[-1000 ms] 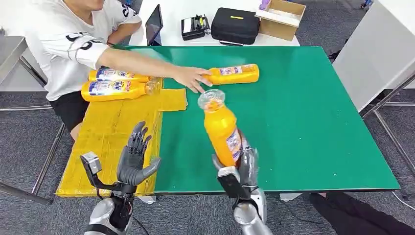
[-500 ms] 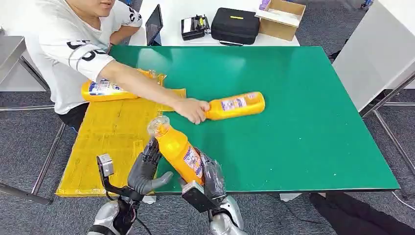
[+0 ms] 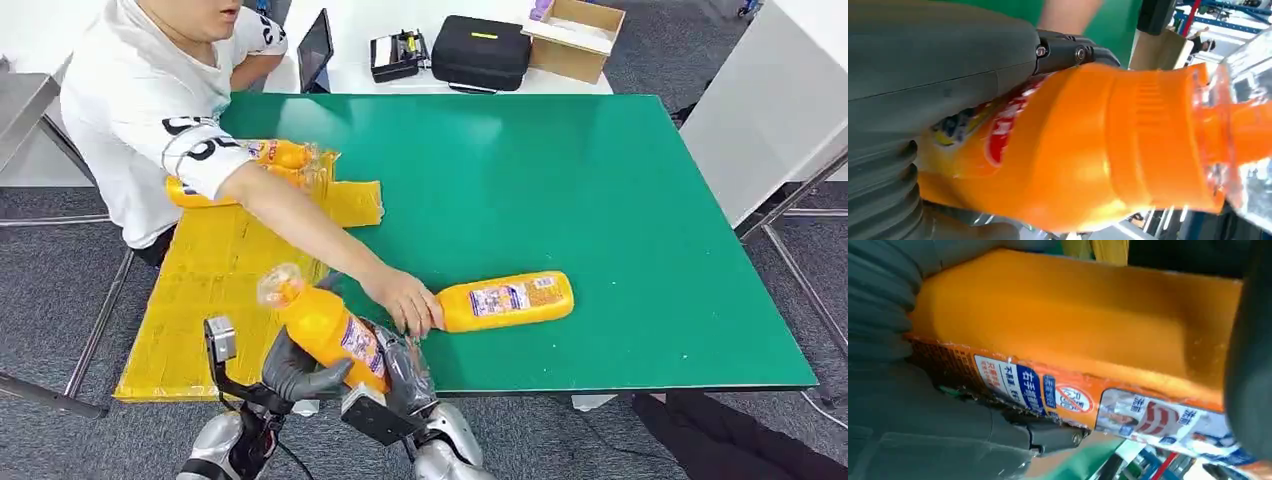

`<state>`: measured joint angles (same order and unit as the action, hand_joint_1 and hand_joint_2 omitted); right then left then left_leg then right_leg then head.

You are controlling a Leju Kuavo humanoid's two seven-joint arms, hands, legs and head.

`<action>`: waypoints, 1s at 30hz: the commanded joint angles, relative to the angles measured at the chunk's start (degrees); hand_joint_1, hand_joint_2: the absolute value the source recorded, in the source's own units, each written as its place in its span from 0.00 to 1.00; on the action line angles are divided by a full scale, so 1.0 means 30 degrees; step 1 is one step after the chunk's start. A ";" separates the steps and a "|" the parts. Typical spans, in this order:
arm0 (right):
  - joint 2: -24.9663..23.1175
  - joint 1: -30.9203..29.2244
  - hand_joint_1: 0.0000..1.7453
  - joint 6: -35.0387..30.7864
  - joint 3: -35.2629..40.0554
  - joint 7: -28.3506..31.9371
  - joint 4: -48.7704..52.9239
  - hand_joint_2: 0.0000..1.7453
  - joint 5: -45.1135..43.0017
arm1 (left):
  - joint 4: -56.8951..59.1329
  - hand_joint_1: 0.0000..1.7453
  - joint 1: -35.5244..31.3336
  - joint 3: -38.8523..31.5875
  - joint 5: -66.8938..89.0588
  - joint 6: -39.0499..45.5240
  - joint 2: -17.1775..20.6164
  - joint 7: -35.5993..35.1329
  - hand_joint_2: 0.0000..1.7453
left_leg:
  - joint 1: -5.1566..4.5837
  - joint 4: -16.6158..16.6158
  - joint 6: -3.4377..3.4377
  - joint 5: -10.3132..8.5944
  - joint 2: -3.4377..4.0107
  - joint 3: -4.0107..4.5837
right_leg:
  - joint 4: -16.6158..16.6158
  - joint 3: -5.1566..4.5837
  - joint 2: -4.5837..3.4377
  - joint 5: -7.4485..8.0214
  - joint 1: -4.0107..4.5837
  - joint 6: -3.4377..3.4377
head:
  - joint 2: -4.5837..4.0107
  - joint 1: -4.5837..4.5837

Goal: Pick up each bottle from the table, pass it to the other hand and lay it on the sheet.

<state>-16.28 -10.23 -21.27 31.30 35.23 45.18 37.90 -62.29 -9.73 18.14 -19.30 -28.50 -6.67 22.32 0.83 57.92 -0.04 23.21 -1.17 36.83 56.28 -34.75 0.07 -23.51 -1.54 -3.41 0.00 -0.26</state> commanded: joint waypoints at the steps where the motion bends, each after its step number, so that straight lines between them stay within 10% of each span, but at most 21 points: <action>1: -0.0190 -0.1324 0.94 0.0647 0.2145 -0.0210 -0.3196 1.00 0.0494 | 0.1848 0.00 -0.1169 0.0834 -0.0351 -0.0193 0.0477 -0.0118 1.00 | 0.0004 -0.0013 -0.0008 0.0038 0.0039 -0.0116 | -0.0021 0.0116 -0.0010 -0.0028 0.0019 0.0059 | 0.0000 0.0000; 9: -0.0500 -0.1485 0.96 0.0831 0.2989 -0.0391 -0.3652 1.00 0.0844 | 0.1493 0.00 -0.1042 0.0766 -0.0969 -0.0609 0.0385 -0.0020 1.00 | 0.0002 -0.0009 -0.0006 0.0018 0.0027 -0.0061 | -0.0012 0.0055 -0.0005 -0.0013 0.0012 0.0036 | 0.0000 0.0000; 10: -0.0545 -0.1456 0.94 0.0799 0.3050 -0.0405 -0.3729 1.00 0.0761 | 0.1244 0.32 -0.0883 0.0741 -0.1096 -0.0571 0.0364 -0.0058 1.00 | 0.0008 -0.0006 -0.0009 0.0036 0.0033 -0.0101 | -0.0017 0.0098 -0.0004 -0.0029 0.0021 0.0051 | 0.0000 -0.0007; 11: -0.0521 -0.1394 0.91 0.0585 0.3044 -0.0453 -0.3689 1.00 0.0737 | 0.1045 1.00 -0.0753 0.0766 -0.1082 -0.0514 0.0370 -0.0053 1.00 | 0.0008 -0.0007 -0.0007 0.0025 0.0029 -0.0076 | -0.0016 0.0070 -0.0008 -0.0019 0.0019 0.0042 | 0.0000 -0.0007; 30: -0.0235 -0.1877 0.82 -0.0621 0.2695 -0.1436 -0.3132 1.00 0.0840 | -0.0662 1.00 0.0096 0.0671 -0.0975 -0.0295 0.0200 0.0247 1.00 | 0.0002 0.0000 -0.0009 0.0019 0.0030 -0.0059 | -0.0007 0.0048 -0.0011 -0.0015 0.0011 0.0033 | 0.0000 0.0000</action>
<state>-17.20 -13.75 -21.51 37.11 33.40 39.06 39.10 -61.42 -9.17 18.01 -22.99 -29.57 -5.88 23.30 0.84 57.92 -0.04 23.21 -1.12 36.76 56.28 -34.72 0.01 -23.51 -1.54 -3.41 0.00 -0.26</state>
